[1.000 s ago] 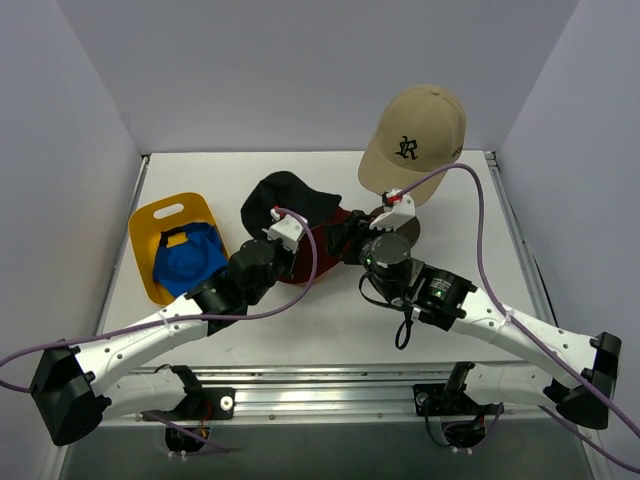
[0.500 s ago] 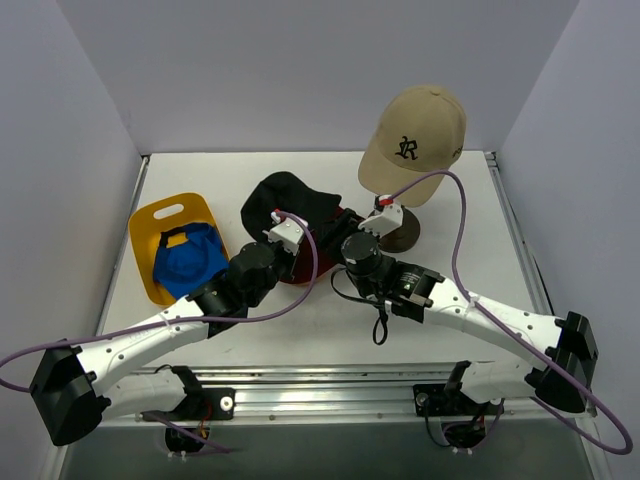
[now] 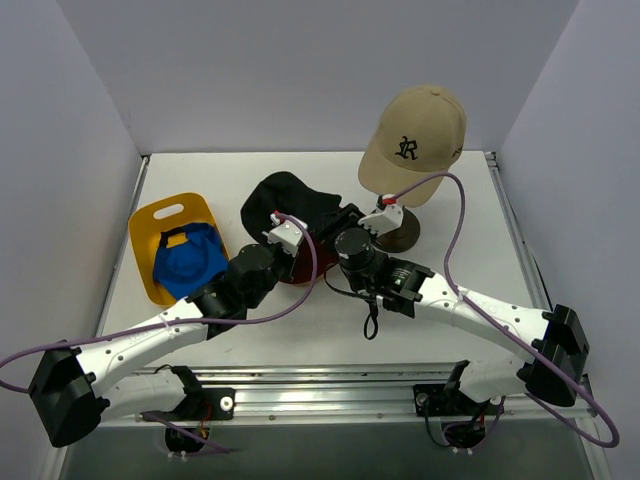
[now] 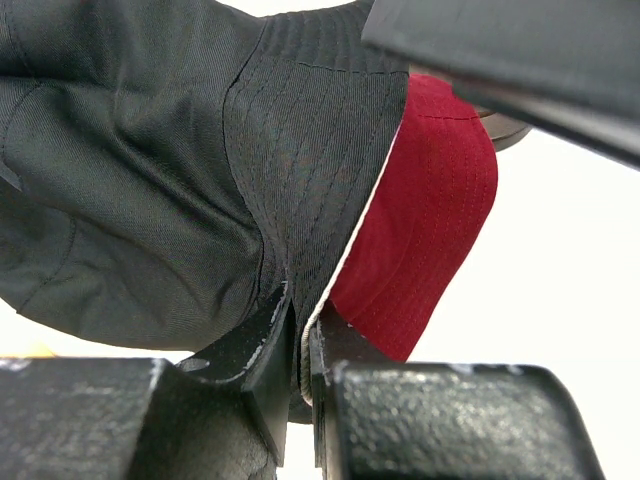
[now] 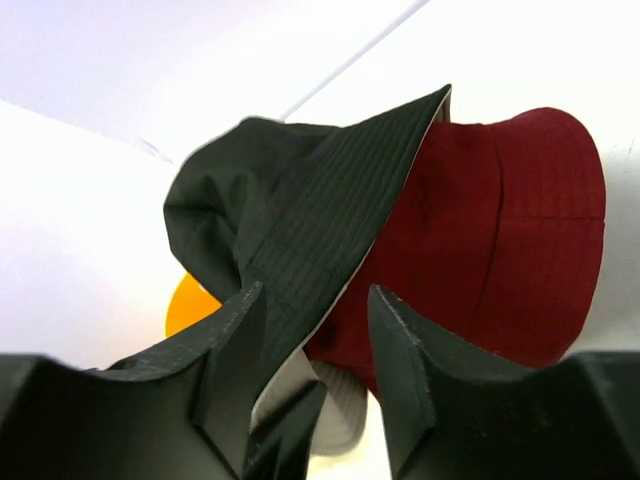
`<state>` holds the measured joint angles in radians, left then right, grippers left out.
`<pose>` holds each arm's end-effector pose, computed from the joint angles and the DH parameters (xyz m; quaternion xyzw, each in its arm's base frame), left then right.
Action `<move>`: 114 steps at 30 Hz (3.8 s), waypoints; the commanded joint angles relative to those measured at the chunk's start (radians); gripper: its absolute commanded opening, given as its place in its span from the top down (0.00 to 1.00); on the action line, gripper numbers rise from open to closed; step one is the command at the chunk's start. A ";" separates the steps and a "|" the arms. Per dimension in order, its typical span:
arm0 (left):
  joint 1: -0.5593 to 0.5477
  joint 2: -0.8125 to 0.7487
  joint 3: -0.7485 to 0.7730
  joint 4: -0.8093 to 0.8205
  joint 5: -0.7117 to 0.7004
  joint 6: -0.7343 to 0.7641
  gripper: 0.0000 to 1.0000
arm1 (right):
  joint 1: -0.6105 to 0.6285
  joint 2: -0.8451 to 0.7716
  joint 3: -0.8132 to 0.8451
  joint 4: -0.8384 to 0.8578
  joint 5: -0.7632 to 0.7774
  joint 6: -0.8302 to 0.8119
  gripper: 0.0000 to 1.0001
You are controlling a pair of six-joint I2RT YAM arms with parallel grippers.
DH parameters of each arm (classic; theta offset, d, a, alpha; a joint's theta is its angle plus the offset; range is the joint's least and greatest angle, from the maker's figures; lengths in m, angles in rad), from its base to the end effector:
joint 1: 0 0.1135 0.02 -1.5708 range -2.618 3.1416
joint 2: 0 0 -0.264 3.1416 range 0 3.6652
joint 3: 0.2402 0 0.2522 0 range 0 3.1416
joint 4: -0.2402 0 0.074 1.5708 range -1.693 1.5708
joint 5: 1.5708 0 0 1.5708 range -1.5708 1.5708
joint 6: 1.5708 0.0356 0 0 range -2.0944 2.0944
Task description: Stack the hats
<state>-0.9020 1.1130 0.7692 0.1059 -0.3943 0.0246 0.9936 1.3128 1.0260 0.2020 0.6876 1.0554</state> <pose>0.1707 -0.1940 0.2990 0.2362 0.7437 -0.1181 0.6142 0.1858 0.2439 0.3484 0.2493 0.6860 0.4152 0.5430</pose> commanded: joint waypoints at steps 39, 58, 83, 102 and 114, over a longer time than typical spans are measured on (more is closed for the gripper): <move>-0.012 -0.047 0.008 0.034 0.048 -0.006 0.70 | -0.092 0.017 -0.121 0.128 0.061 0.095 1.00; -0.011 -0.182 0.136 -0.090 0.055 -0.153 0.53 | -0.113 -0.040 -0.254 0.269 0.020 -0.115 1.00; -0.012 -0.137 0.035 -0.092 -0.006 -0.397 0.44 | -0.079 -0.024 -0.438 0.451 -0.049 -0.270 1.00; -0.011 -0.183 -0.214 -0.037 -0.095 -0.584 0.37 | -0.076 0.065 -0.507 0.571 -0.095 -0.374 1.00; 0.050 -0.235 -0.223 -0.148 -0.141 -0.704 0.25 | -0.084 0.098 -0.512 0.585 -0.094 -0.403 1.00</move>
<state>-0.8917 0.9001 0.5274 -0.0013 -0.5163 -0.6334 0.9108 1.3930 0.5308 0.7677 0.5720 0.6834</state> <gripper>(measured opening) 0.750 0.015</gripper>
